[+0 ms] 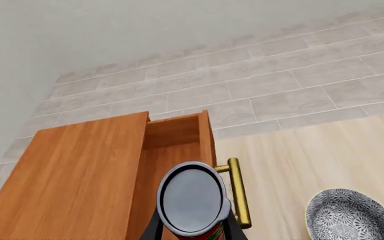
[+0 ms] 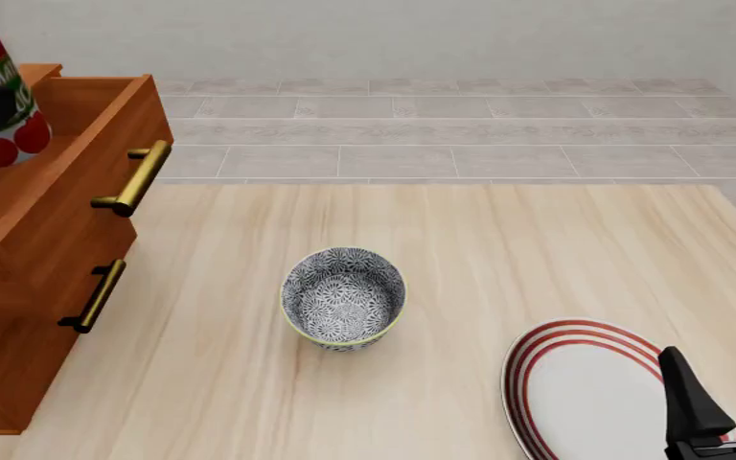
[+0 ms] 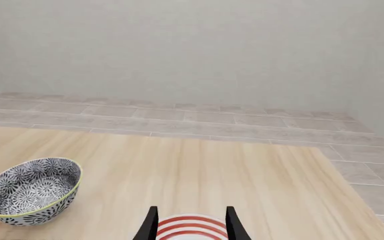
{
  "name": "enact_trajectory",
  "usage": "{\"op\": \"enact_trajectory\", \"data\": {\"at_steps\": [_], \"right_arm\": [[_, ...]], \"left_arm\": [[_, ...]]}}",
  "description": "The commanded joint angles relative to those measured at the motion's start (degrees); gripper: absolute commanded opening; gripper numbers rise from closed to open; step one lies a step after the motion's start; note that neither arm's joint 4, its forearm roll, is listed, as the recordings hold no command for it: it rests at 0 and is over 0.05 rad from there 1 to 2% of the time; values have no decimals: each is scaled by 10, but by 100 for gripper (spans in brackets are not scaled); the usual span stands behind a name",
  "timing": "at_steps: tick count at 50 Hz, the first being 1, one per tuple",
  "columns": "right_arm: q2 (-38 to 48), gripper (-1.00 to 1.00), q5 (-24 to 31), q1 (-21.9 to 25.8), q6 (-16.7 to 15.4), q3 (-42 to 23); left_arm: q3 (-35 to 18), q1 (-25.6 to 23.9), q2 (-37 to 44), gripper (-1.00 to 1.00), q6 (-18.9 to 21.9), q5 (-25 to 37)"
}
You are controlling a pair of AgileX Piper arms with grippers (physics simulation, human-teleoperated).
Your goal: Put the ketchup in the top drawer of the cabinet.
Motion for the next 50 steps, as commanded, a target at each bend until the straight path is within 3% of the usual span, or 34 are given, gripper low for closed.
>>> {"op": "enact_trajectory", "data": {"at_steps": [1, 23, 50], "right_arm": [[0, 100, 3, 3, 1, 0], [0, 100, 6, 6, 3, 6], [0, 100, 9, 8, 0, 10]], "left_arm": [[17, 6, 1, -100, 22, -2], [-10, 67, 57, -100, 16, -17], [37, 79, 69, -100, 25, -46]]}}
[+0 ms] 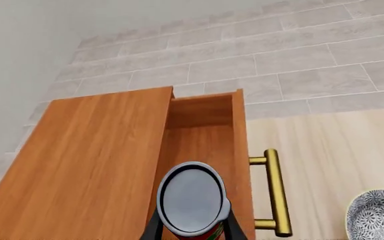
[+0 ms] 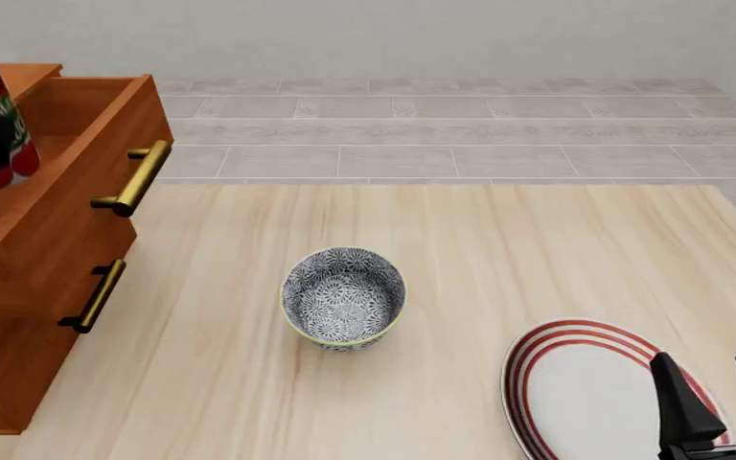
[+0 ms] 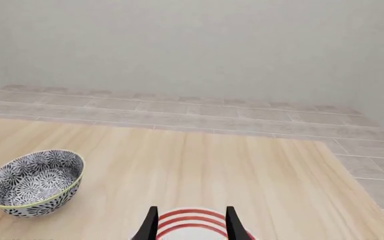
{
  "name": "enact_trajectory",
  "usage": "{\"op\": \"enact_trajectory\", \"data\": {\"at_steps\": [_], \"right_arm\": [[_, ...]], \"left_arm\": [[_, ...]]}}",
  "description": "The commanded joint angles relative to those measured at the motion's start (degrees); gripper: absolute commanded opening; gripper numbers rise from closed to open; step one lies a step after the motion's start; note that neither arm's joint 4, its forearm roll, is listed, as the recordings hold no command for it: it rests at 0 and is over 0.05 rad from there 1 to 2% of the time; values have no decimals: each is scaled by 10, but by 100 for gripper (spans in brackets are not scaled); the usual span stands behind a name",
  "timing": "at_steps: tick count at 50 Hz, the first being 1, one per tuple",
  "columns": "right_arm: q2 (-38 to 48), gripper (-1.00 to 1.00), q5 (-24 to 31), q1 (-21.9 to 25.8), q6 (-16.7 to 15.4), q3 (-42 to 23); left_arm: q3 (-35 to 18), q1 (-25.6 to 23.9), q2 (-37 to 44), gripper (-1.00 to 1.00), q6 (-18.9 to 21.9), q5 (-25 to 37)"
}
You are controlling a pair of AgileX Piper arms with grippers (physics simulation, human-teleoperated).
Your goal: Put the ketchup in the top drawer of the cabinet.
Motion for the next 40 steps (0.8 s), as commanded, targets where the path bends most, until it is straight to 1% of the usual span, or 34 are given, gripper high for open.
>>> {"op": "enact_trajectory", "data": {"at_steps": [1, 15, 28, 34, 35, 40], "right_arm": [[0, 100, 1, 1, -1, 2], [0, 100, -2, 2, -1, 6], [0, 100, 0, 4, -1, 5], [0, 100, 1, 6, 0, 5], [0, 100, 1, 7, 0, 5], [0, 100, 1, 8, 0, 6]], "left_arm": [[12, 5, 7, -100, 13, -13], [24, 9, 13, -100, 10, -26], [36, 9, 12, -100, 17, -35], [31, 11, 16, -100, 14, -36], [30, 12, 16, 100, 15, -36], [32, 11, 14, 100, 17, -37]]}}
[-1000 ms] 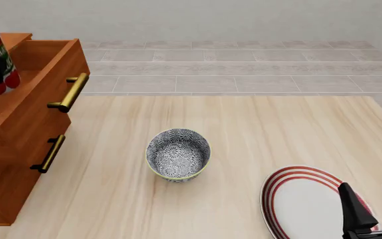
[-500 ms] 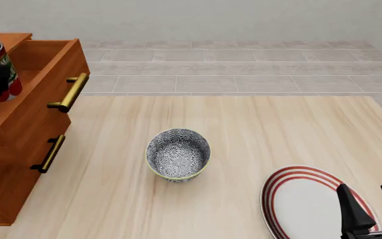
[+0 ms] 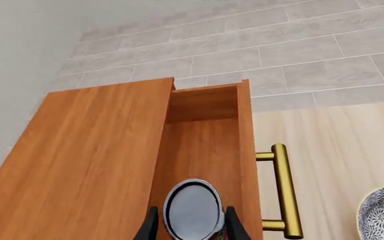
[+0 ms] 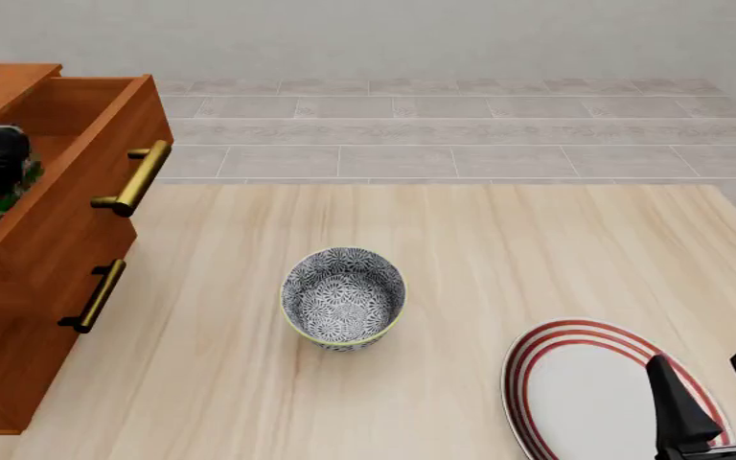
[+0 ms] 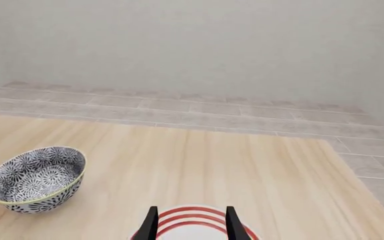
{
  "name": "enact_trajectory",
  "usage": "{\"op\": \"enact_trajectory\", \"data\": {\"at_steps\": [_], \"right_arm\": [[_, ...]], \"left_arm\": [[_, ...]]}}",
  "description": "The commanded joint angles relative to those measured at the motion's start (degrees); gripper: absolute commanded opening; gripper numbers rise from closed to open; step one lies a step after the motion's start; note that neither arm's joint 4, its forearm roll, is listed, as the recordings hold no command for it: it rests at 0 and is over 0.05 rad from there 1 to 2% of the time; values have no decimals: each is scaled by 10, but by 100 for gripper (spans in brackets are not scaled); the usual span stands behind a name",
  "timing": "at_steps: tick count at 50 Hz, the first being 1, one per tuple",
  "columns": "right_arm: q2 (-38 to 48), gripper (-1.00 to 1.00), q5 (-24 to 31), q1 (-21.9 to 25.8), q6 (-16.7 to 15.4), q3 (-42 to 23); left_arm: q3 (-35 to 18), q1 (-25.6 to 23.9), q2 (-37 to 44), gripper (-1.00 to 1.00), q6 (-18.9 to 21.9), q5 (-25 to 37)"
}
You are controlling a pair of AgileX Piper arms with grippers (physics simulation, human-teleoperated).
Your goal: Put the ketchup in the top drawer of the cabinet.
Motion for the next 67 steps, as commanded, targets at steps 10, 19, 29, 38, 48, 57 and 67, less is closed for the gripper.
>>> {"op": "enact_trajectory", "data": {"at_steps": [10, 19, 29, 38, 48, 57, 67], "right_arm": [[0, 100, -1, 4, 0, 3], [0, 100, 0, 4, -1, 2], [0, 100, -1, 5, -2, 4], [0, 100, 0, 5, -2, 4], [0, 100, 0, 5, -3, 4], [0, 100, 2, 4, -3, 4], [0, 100, 5, 3, -6, 6]], "left_arm": [[-1, -3, -2, 100, 12, -4], [-23, -18, -30, 100, 8, 25], [-46, -43, -79, 100, 10, 67], [-62, -68, -117, 100, 3, 101], [-52, -100, -165, 100, 3, 126], [-49, -124, -207, 100, -1, 152], [-37, -177, -277, 100, 2, 202]]}}
